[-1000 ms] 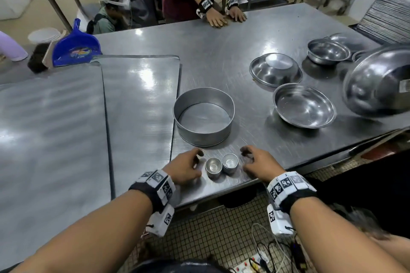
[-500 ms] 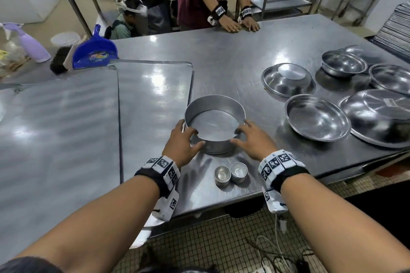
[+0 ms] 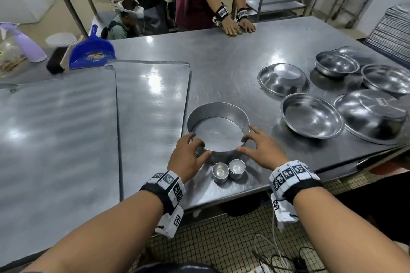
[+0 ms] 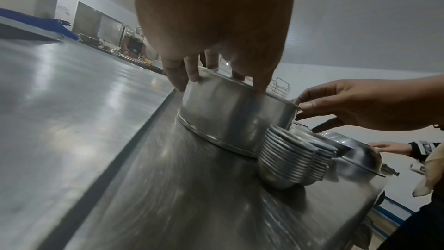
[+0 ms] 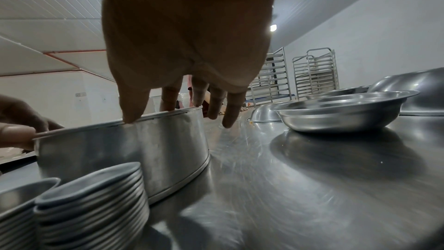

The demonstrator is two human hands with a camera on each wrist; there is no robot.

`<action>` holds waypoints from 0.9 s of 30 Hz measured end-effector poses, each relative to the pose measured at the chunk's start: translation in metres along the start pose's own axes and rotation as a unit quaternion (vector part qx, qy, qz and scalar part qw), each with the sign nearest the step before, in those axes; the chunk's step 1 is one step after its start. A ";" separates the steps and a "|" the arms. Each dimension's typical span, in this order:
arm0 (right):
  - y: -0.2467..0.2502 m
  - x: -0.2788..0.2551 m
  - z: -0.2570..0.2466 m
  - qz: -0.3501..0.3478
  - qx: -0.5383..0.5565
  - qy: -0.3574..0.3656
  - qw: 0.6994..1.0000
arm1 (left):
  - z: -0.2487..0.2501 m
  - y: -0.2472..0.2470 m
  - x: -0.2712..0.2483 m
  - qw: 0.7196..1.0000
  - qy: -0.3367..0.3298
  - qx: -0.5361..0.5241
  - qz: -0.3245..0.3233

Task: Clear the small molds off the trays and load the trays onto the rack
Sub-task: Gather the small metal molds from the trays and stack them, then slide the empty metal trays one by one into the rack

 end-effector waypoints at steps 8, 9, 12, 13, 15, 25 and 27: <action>0.005 0.011 -0.033 0.054 -0.038 -0.006 0.998 | -0.008 0.032 0.003 1.000 -0.003 -0.016 0.021; 0.005 0.013 -0.046 0.061 -0.040 0.001 0.997 | -0.013 0.041 0.006 1.000 0.005 -0.017 0.024; 0.000 0.022 -0.094 0.066 -0.040 0.029 0.997 | -0.038 0.071 0.012 0.998 0.057 -0.015 0.009; -0.005 0.026 -0.112 0.060 -0.039 0.038 0.997 | -0.048 0.083 0.013 0.997 0.075 -0.009 0.004; -0.018 0.034 -0.150 0.045 -0.034 0.058 0.997 | -0.074 0.110 0.013 0.994 0.107 0.006 0.001; -0.142 0.058 -0.310 -0.042 0.046 0.063 0.996 | -0.258 0.268 -0.025 0.963 0.258 0.045 0.065; -0.165 0.062 -0.332 -0.054 0.056 0.055 0.996 | -0.295 0.296 -0.037 0.951 0.293 0.050 0.081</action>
Point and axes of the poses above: each hand's wrist, its own x-axis towards the middle knuckle, its own y-axis out of the back of the hand, z = x × y, the point moved 3 cm from there along x, towards the middle knuckle, and after that the axes turned 8 degrees about z, right-handed, at the moved point
